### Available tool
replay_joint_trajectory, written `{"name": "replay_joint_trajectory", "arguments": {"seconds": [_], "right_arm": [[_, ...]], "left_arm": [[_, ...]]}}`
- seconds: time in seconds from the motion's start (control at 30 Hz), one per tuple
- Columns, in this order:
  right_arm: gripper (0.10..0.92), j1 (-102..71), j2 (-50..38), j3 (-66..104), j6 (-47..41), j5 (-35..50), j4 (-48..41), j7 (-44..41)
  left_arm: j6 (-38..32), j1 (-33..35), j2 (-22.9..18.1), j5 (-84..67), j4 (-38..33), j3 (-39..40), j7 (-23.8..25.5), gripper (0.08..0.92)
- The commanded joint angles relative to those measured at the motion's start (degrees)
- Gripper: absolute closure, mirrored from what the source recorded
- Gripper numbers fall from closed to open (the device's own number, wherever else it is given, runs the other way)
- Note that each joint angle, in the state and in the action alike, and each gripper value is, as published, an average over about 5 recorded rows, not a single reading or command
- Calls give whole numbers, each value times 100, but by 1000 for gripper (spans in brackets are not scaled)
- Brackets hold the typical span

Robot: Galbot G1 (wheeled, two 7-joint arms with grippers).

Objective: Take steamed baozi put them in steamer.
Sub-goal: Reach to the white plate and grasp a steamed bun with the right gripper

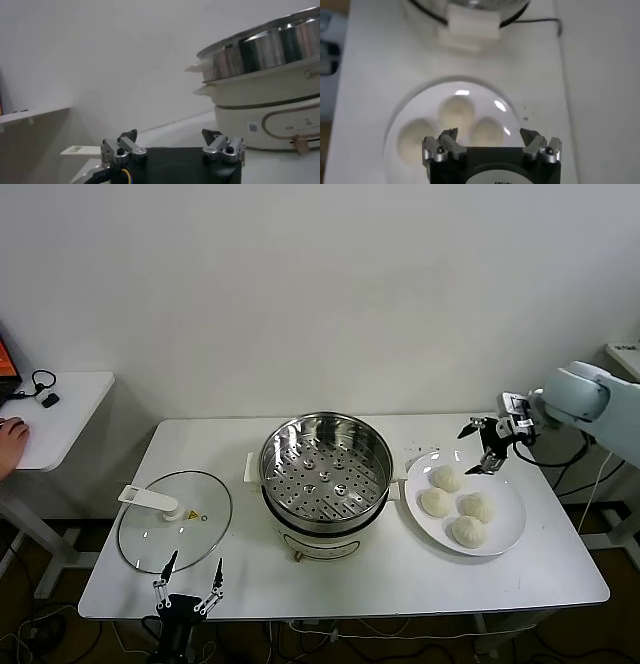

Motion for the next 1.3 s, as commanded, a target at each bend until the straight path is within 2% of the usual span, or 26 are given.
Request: {"name": "replay_joint_trajectory", "arguments": {"seconds": [0.03,0.23,0.53,0.87,1.3], "right_arm": [[203,483,903,-1021,493,-82,-1118,-606],[203,-415,1299,-148,425,-162,-1767,-554],[203,-1294,1602,485,344,-437,-2195,-477],[203,-1868,1889,1095,478,-1071,-2874,-389],[203,-2285,2132,1739,502,-1306,-3431,-140]], "left_arm": [[-7,-3,-9,-1,15,-6,2,177],[-31,-12,6,-3,73,-45,7,177],[-31,-28,23,-4,142,-117,34,177],[-22,-62,22,0,230,-144,53,177],[-30,-93,18,97,326,-167,68,177]]}}
